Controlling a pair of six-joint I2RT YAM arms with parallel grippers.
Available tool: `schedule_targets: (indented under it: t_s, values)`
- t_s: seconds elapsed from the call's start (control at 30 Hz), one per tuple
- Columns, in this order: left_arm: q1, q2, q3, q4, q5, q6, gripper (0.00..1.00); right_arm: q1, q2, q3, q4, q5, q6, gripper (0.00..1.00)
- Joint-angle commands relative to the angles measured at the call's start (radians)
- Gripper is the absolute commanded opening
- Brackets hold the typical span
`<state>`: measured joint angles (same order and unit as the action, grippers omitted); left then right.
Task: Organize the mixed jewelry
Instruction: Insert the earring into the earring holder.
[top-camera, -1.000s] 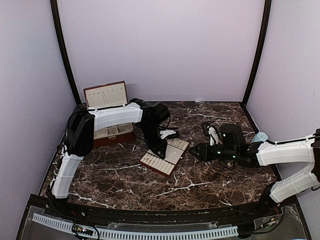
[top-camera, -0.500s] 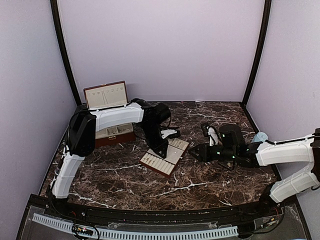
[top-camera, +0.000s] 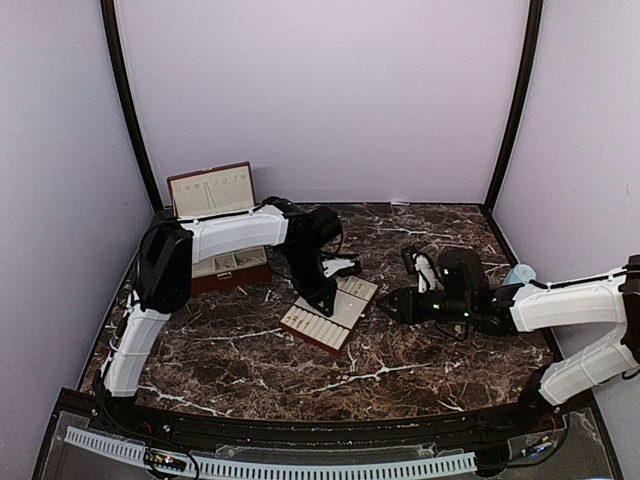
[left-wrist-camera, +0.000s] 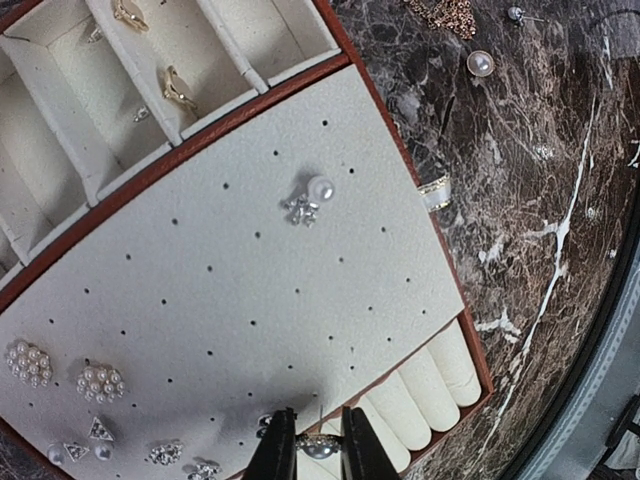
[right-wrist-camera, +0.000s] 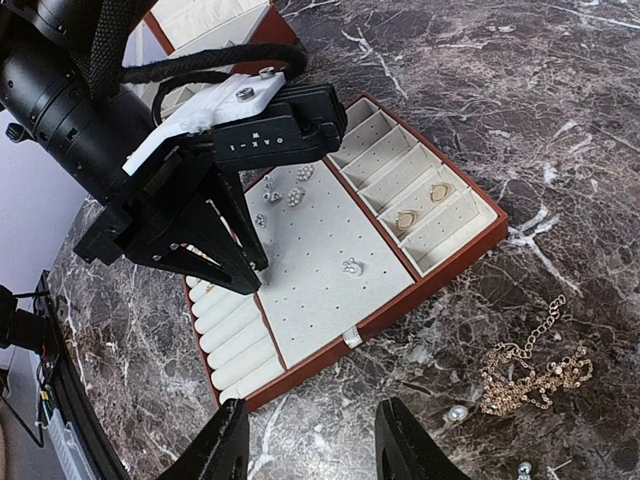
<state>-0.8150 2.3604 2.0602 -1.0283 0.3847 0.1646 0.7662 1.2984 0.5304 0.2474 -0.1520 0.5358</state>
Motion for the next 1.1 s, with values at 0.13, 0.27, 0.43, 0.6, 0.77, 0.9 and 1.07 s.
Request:
schedule_targets:
  t_s: [0.13,0.27,0.43,0.6,0.77,0.9,1.07]
  values:
    - [-0.005,0.005,0.03,-0.058,0.009,0.02,0.1,0.012,0.013,0.006,0.048,0.013,0.005,0.44]
    - [-0.005,0.006,0.032,-0.07,0.009,0.025,0.1,0.012,0.018,0.004,0.053,0.012,0.006,0.44]
    - [-0.005,0.009,0.033,-0.063,0.009,0.024,0.1,0.012,0.02,0.002,0.057,0.011,0.007,0.44]
    - [-0.006,0.02,0.047,-0.055,0.014,0.018,0.1,0.012,0.019,0.002,0.058,0.011,0.008,0.44]
    - [-0.008,0.027,0.054,-0.057,0.016,0.018,0.1,0.013,0.019,-0.003,0.058,0.012,0.007,0.44]
    - [-0.009,0.03,0.055,-0.058,0.011,0.02,0.09,0.013,0.021,-0.002,0.061,0.012,0.009,0.44]
    - [-0.009,0.033,0.057,-0.058,0.022,0.018,0.09,0.013,0.024,-0.002,0.062,0.011,0.008,0.44]
